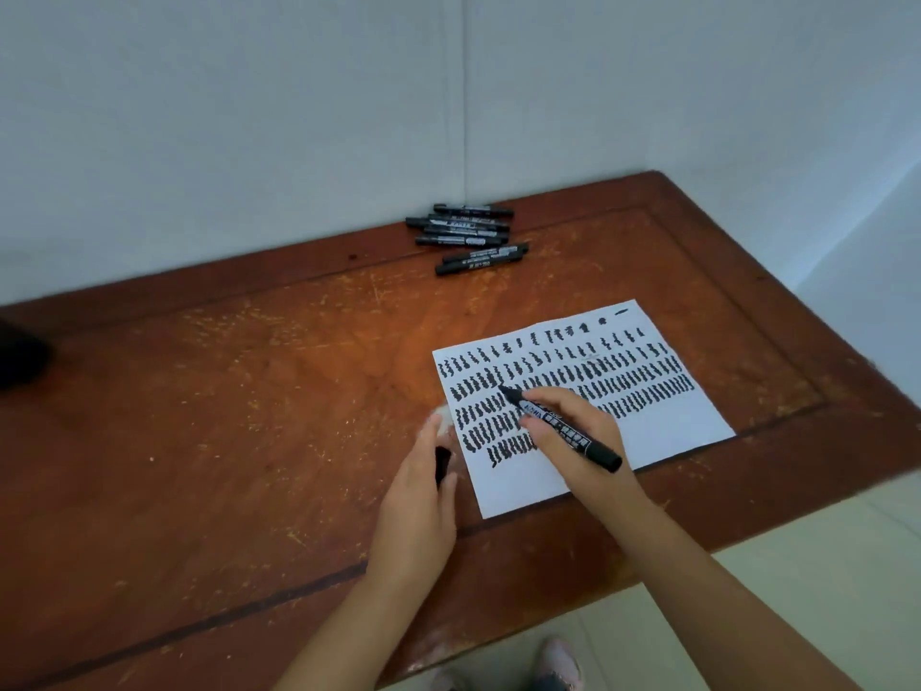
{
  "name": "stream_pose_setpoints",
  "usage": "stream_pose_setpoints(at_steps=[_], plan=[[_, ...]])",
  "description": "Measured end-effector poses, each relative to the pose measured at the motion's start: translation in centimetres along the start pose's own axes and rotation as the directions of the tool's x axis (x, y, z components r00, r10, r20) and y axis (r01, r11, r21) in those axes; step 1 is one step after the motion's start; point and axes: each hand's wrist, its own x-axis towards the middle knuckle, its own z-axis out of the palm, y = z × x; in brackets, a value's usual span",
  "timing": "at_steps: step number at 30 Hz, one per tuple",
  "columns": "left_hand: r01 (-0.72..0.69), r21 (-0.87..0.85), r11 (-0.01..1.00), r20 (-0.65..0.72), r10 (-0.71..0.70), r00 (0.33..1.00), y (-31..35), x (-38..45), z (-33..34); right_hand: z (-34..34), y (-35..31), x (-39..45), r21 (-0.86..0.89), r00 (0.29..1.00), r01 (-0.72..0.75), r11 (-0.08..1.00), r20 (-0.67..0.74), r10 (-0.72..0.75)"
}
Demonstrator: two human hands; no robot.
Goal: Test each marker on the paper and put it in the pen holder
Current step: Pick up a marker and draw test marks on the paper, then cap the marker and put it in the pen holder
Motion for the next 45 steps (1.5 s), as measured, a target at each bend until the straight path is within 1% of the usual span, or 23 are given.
stream_pose_setpoints(at_steps=[4,6,9,12,14,19,22,25,28,30,32,34,36,39,40,41,42,43,44,45], plan=[[0.037,-0.197,0.98,-0.104,-0.058,0.993,3.8,1.1,-2.6,-2.0,-5.2,1.0,0.089,0.999,0.046,0.995,-0.017,-0.044],[0.015,-0.249,0.968,-0.154,-0.055,0.987,5.5,1.5,-4.0,-3.0,-7.8,1.5,0.114,0.996,0.083,0.99,0.002,-0.084],[-0.126,-0.213,0.969,-0.206,0.082,0.975,7.9,1.6,-6.2,-4.2,-11.8,1.9,0.17,0.98,0.193,0.966,0.023,-0.2],[-0.277,-0.152,0.949,-0.265,0.231,0.936,9.9,1.3,-8.5,-4.9,-14.6,2.1,0.24,0.955,0.289,0.927,-0.006,-0.296],[-0.343,-0.098,0.934,-0.29,0.303,0.908,10.8,1.0,-9.7,-5.0,-15.8,2.1,0.265,0.937,0.339,0.903,-0.009,-0.349],[-0.411,-0.017,0.911,-0.37,0.376,0.85,11.4,0.6,-11.2,-4.8,-17.0,2.1,0.28,0.899,0.424,0.861,-0.015,-0.438],[-0.431,0.011,0.902,-0.397,0.4,0.826,11.5,0.4,-11.6,-4.6,-17.0,2.1,0.272,0.896,0.421,0.865,0.022,-0.443],[-0.443,0.068,0.894,-0.349,0.437,0.829,11.6,0.1,-11.8,-4.5,-17.0,2.3,0.253,0.901,0.387,0.887,0.099,-0.421],[-0.471,0.1,0.877,-0.221,0.481,0.849,11.8,-0.2,-11.8,-4.3,-17.1,2.3,0.282,0.921,0.292,0.914,0.176,-0.348],[-0.491,0.073,0.868,-0.124,0.496,0.859,12.0,-0.3,-11.9,-4.3,-17.1,2.4,0.324,0.932,0.221,0.92,0.208,-0.297],[-0.515,0.041,0.856,-0.04,0.516,0.855,12.4,-0.5,-11.9,-4.3,-17.4,2.4,0.344,0.928,0.152,0.927,0.273,-0.253],[-0.523,0.035,0.852,0.006,0.523,0.852,12.7,-0.5,-11.8,-4.4,-17.4,2.5,0.331,0.926,0.107,0.938,0.312,-0.215],[-0.516,-0.005,0.857,0.001,0.516,0.857,12.8,-0.3,-12.0,-4.7,-17.4,2.9,0.323,0.943,0.119,0.939,0.26,-0.209],[-0.492,-0.025,0.87,0.002,0.493,0.87,12.4,0.0,-12.6,-5.8,-16.9,3.5,0.462,0.956,0.184,0.868,0.12,-0.266],[-0.479,-0.015,0.878,0.01,0.479,0.878,12.2,0.0,-12.8,-6.4,-17.0,3.7,0.458,0.95,0.225,0.86,0.094,-0.298],[-0.466,-0.005,0.885,0.024,0.466,0.885,12.1,0.1,-13.0,-6.9,-17.1,3.8,0.395,0.932,0.277,0.876,0.11,-0.344],[-0.456,0.011,0.89,0.037,0.455,0.89,12.0,0.1,-13.2,-7.4,-17.4,3.9,0.26,0.908,0.325,0.909,0.182,-0.377],[-0.449,0.039,0.893,0.047,0.447,0.893,11.9,0.2,-13.4,-7.8,-17.7,4.1,0.065,0.874,0.381,0.922,0.299,-0.383],[-0.441,0.079,0.894,0.059,0.437,0.897,11.7,0.2,-13.6,-8.0,-18.1,4.3,-0.151,0.823,0.46,0.875,0.441,-0.357],[-0.434,0.12,0.893,0.074,0.427,0.901,11.6,0.3,-13.8,-8.1,-18.3,4.6,-0.317,0.769,0.546,0.776,0.558,-0.313]])
